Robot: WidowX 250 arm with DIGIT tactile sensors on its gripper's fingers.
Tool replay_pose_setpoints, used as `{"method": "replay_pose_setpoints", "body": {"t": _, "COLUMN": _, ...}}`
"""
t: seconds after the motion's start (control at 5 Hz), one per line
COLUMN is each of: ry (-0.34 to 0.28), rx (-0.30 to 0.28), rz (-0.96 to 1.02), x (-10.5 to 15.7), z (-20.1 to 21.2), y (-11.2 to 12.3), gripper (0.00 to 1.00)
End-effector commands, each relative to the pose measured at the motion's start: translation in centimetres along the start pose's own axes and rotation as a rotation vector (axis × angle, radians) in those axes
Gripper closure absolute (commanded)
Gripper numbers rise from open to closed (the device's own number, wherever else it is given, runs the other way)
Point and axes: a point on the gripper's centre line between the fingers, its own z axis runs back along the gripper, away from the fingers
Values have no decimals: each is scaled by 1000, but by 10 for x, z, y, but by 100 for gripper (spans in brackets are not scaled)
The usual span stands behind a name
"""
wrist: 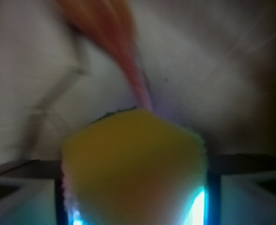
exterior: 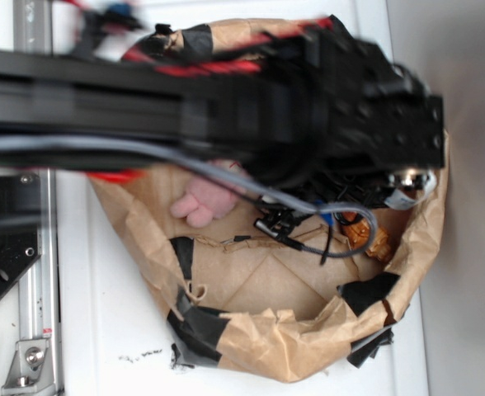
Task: Grab the green sponge.
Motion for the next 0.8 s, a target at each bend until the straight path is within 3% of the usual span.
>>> {"method": "replay_pose_setpoints", "body": {"t": 0.0, "ry": -206, "rx": 71, "rz": 276, "x": -24, "z": 94, "y": -20, "gripper": 100}}
{"method": "replay_pose_setpoints", "body": {"t": 0.2, "ry": -335, "rx": -45, "rz": 500, "x": -34, "z": 104, "y": -23, "gripper": 100}}
{"method": "replay_pose_setpoints", "body": {"t": 0.6, "ry": -285, "rx": -89, "rz": 610, "x": -35, "z": 105, "y": -23, "gripper": 100}}
